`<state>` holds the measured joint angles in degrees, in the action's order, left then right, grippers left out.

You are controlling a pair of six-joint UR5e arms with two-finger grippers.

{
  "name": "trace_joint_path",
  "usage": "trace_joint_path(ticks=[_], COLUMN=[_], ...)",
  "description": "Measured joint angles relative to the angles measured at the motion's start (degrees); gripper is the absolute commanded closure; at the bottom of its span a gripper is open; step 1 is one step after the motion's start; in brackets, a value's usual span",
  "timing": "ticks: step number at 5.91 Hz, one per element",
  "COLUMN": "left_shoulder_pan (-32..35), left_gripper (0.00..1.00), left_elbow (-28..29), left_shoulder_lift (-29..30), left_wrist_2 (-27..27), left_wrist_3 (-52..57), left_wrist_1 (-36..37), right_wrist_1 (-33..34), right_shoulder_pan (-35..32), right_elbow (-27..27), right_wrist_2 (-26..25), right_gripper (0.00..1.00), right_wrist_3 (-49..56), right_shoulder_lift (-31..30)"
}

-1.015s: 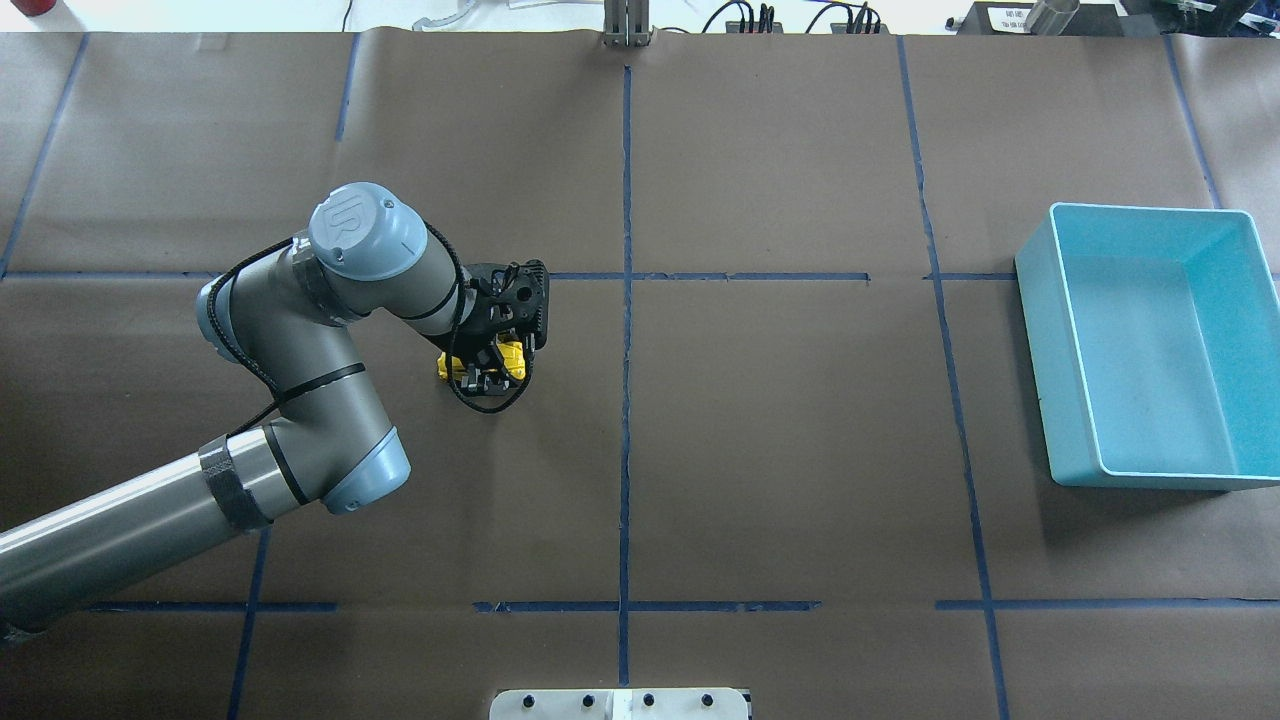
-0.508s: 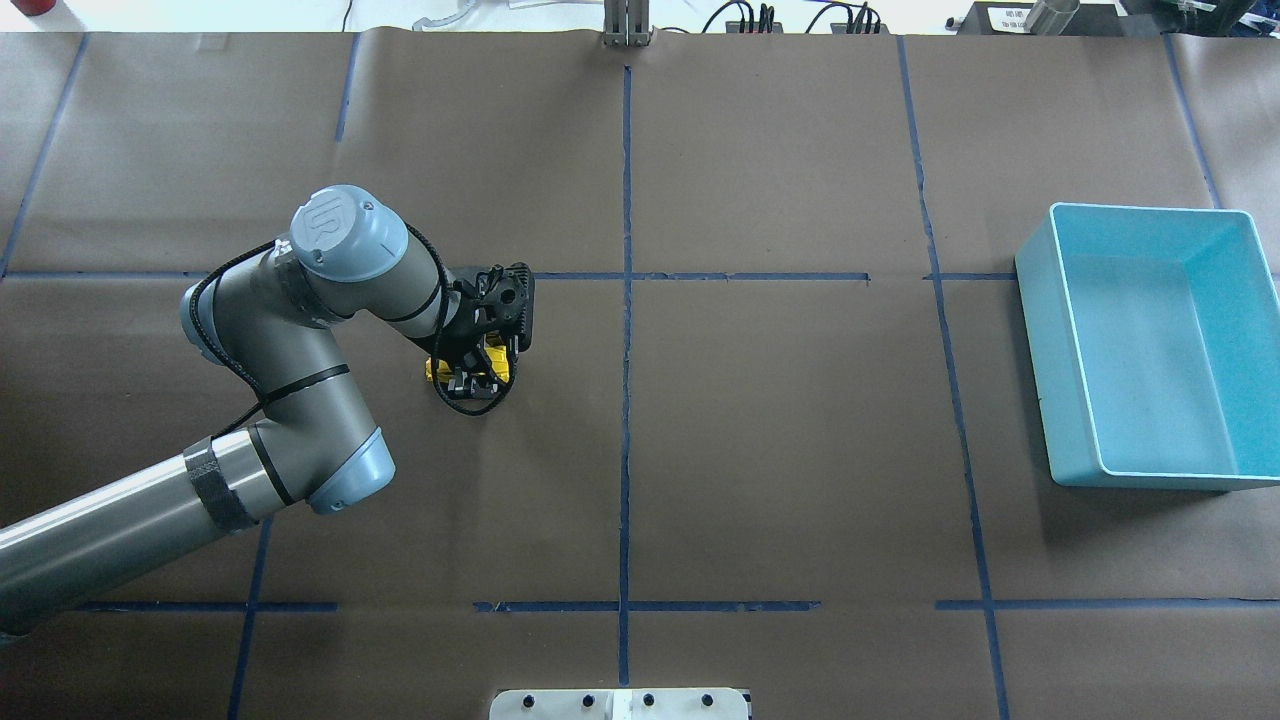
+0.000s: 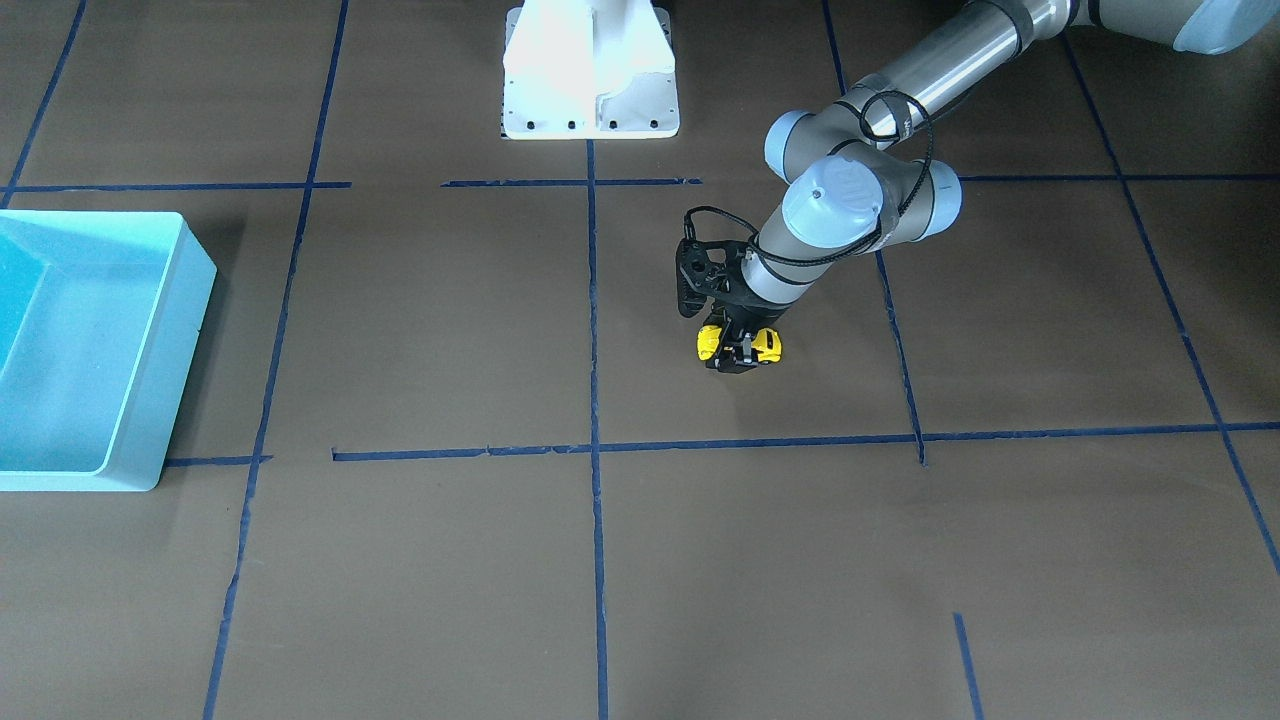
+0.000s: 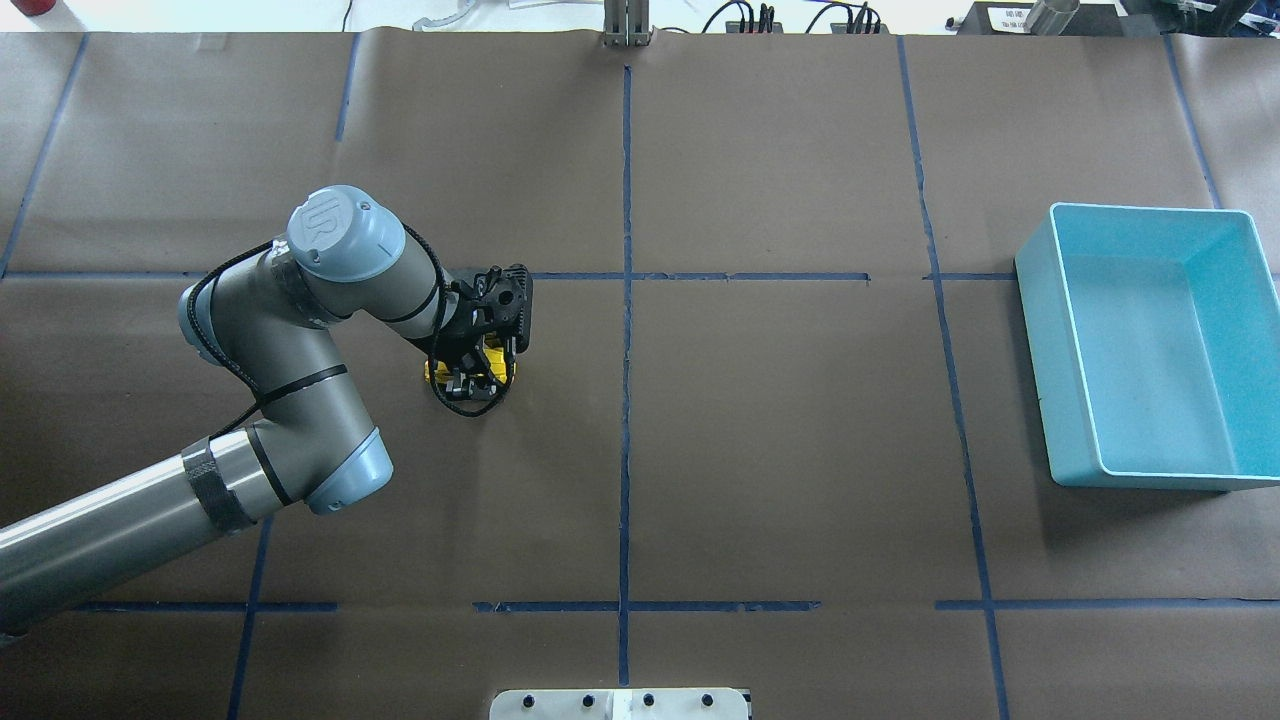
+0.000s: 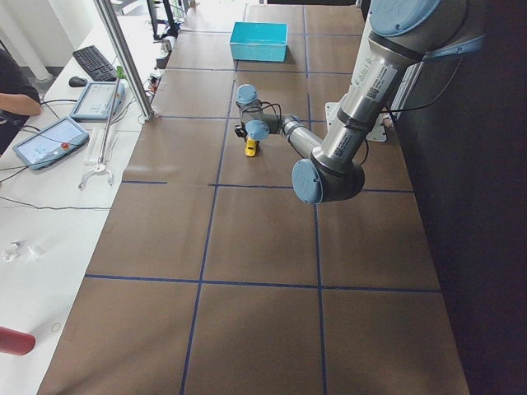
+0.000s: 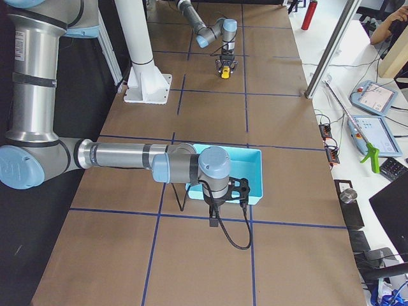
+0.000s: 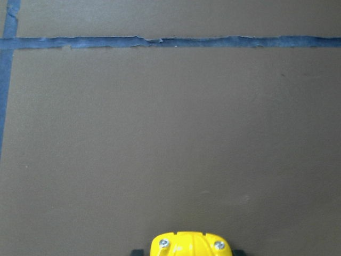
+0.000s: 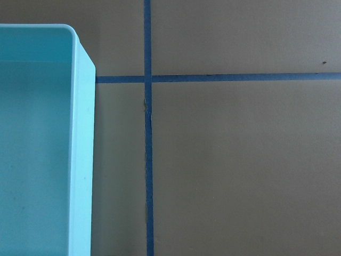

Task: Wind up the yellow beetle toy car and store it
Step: 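Open the left gripper to release the car so it rolls toward the bin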

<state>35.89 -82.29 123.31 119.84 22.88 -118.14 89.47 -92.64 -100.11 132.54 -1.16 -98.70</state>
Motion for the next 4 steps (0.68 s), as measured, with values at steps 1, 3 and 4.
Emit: trace_joint_path(ticks=[1, 3, 4], left_shoulder_pan=[0.0, 0.0, 0.0], left_gripper=[0.0, 0.0, 0.0], left_elbow=[0.0, 0.1, 0.1], left_shoulder_lift=[0.0, 0.0, 0.0], left_wrist_2=[0.0, 0.0, 0.0], left_wrist_3=[0.6, 0.8, 0.8], left_wrist_1=[0.0, 0.0, 0.1], right_wrist_1=[0.0, 0.0, 0.0], right_shoulder_pan=[0.0, 0.0, 0.0], right_elbow=[0.0, 0.0, 0.0], right_wrist_2=[0.0, 0.0, 0.0], right_gripper=[0.0, 0.0, 0.0], right_wrist_3=[0.0, 0.0, 0.0], right_shoulder_lift=[0.0, 0.0, 0.0])
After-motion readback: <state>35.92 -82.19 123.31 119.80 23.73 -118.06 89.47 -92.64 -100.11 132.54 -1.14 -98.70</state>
